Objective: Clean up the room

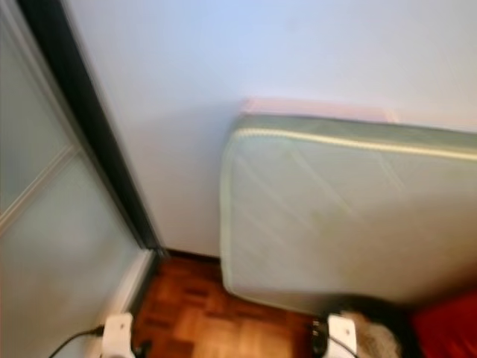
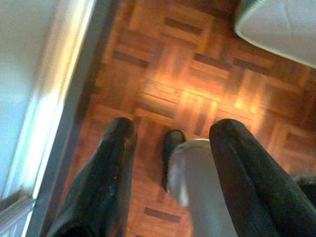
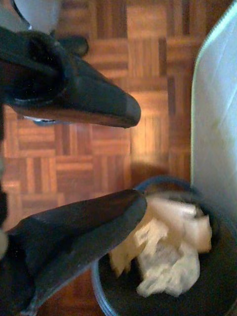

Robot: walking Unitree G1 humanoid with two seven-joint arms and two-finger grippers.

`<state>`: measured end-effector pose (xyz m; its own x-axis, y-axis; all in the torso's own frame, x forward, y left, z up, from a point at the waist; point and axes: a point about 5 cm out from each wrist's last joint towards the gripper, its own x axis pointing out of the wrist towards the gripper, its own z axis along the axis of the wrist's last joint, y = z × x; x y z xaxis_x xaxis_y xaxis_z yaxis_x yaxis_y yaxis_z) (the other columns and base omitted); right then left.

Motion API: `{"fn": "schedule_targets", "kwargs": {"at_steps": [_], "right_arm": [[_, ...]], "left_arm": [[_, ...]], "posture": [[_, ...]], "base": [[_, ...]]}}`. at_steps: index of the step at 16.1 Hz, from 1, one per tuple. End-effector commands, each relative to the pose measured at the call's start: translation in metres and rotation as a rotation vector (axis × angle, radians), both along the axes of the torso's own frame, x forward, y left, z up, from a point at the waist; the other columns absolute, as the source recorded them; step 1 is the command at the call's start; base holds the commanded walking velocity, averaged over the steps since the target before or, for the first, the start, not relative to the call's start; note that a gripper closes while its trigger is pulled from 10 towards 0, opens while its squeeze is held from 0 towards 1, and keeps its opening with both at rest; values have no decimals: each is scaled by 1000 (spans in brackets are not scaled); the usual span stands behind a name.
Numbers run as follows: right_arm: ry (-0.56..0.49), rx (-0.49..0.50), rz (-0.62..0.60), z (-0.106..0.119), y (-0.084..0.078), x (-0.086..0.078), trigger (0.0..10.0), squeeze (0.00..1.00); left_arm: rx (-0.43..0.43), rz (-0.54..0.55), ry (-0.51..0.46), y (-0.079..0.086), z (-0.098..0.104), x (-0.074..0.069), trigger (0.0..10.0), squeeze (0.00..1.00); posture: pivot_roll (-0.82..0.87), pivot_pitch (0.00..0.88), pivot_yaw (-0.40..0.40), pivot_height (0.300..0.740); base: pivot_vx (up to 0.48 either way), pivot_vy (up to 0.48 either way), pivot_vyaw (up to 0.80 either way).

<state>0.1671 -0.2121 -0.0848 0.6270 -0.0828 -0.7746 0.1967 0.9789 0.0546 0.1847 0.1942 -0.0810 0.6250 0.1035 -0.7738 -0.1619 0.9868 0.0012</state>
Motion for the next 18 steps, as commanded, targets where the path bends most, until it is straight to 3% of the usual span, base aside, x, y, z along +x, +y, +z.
{"fn": "schedule_targets", "kwargs": {"at_steps": [1,4,12,18], "right_arm": [[78,142,-64,-2,20,10,10000,0],[84,136,-53,-2,20,10,10000,0],[77,133,-47,-2,19,10,10000,0],[55,139,-79,-1,18,12,10000,0]], "left_arm": [[85,-156,123,40,1,-11,10000,0],[90,-151,124,46,2,-13,10000,0],[94,-176,122,38,2,-9,10000,0],[92,-180,118,31,2,-5,10000,0]], "posture": [[93,0,-15,740],[97,0,-19,740],[97,0,-23,740],[99,0,-27,740]], "base": [[0,0,-781],[0,0,-779],[0,0,-778],[0,-256,0]]}}
